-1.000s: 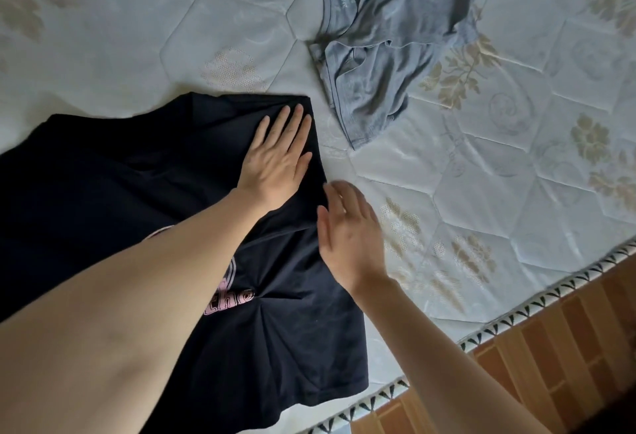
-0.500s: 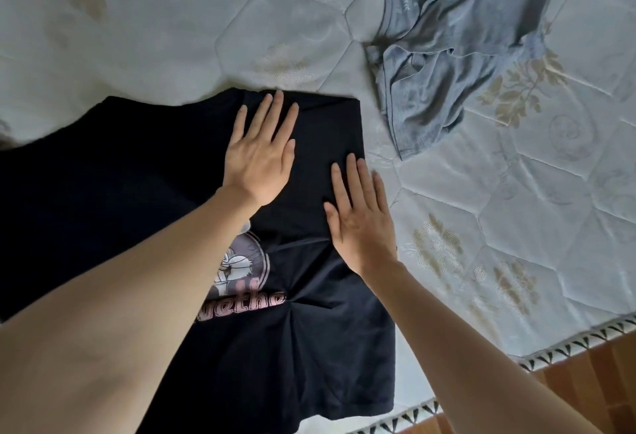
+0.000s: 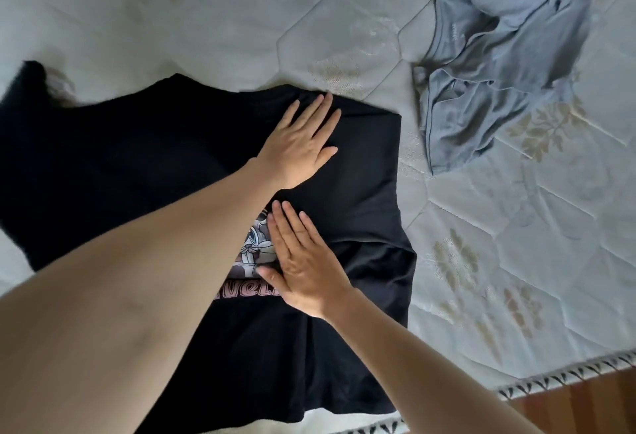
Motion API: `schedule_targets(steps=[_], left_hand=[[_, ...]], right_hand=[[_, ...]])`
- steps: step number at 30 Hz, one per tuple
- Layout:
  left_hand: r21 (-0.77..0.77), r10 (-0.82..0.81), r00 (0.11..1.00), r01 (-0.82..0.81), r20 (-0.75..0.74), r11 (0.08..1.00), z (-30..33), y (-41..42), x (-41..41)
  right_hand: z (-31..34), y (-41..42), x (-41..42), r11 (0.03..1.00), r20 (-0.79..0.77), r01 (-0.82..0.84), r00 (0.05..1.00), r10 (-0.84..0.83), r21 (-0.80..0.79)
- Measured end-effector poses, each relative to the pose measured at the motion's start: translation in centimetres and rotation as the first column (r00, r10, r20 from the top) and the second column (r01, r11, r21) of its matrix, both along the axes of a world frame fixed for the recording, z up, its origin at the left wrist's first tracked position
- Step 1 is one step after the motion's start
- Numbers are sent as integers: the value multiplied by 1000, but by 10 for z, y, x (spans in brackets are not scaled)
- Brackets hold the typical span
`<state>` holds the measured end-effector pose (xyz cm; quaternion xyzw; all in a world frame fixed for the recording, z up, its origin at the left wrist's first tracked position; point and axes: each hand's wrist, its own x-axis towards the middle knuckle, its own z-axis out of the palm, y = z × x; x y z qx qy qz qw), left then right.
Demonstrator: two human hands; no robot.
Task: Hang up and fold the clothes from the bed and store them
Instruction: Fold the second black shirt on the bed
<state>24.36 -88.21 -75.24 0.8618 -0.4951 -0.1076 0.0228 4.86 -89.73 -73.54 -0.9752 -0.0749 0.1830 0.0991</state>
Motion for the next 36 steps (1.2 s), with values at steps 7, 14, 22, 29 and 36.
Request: schedule_targets(steps=[7,14,22,29,36], left_hand=[[-121,76,997,-72,24,990,24,73,5],[-92,527,838,-541,-141,836,52,231,12],[-77,763,578,-809,-290,583,69,343,-2],[-114,803,196,-981,-563,160,59,357,-17],[126,387,-375,-835,-842,-535,68,361,13]], right_hand=[[28,-6,35,953,209,162,953,-218,257],[78,17,143,938,-408,341,866,-288,60],[111,121,248,989,-487,136,868,-95,51],[108,188,293,663,-584,624,741,-333,414],[83,220,327,604,-496,686,720,-485,405]])
